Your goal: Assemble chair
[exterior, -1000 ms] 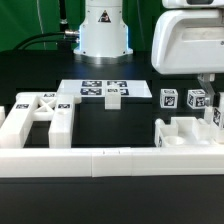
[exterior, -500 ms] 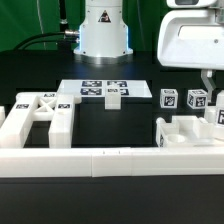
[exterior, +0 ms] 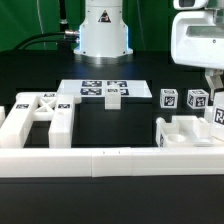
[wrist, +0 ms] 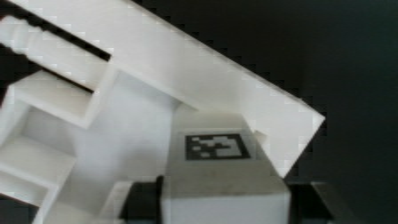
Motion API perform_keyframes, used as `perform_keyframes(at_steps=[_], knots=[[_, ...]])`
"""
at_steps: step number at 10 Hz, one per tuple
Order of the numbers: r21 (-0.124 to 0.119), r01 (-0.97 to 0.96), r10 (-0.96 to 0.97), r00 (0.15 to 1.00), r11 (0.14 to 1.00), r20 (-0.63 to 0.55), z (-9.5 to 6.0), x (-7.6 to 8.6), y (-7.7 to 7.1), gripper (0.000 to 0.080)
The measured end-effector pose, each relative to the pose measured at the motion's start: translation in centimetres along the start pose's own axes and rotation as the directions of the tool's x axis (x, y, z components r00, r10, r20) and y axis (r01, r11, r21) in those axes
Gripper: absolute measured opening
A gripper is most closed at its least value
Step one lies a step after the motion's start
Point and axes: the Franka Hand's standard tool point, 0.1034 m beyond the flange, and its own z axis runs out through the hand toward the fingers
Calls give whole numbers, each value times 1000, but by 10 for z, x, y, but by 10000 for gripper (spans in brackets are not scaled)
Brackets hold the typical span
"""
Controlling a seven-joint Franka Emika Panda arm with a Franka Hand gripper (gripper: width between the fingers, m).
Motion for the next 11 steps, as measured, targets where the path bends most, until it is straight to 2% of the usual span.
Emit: perform_keyframes(at_steps=[2,3,4,5,6,8,11], knots=[[-2,25,-25,1000,1000,2,0,0,0,287],[-14,95,-95,995,995,7,0,0,1,479],[-23,105,-105,994,994,13,0,-1,1,479],[-21,186,-186,982,982,13,-1,0,0,619],[-19,307,-306,952,952,15,-1,0,0,640],[-17,429,-429,903,903,17,0,0,0,648],[-15,663,-662,749,749,26,-2,1,-1,649]])
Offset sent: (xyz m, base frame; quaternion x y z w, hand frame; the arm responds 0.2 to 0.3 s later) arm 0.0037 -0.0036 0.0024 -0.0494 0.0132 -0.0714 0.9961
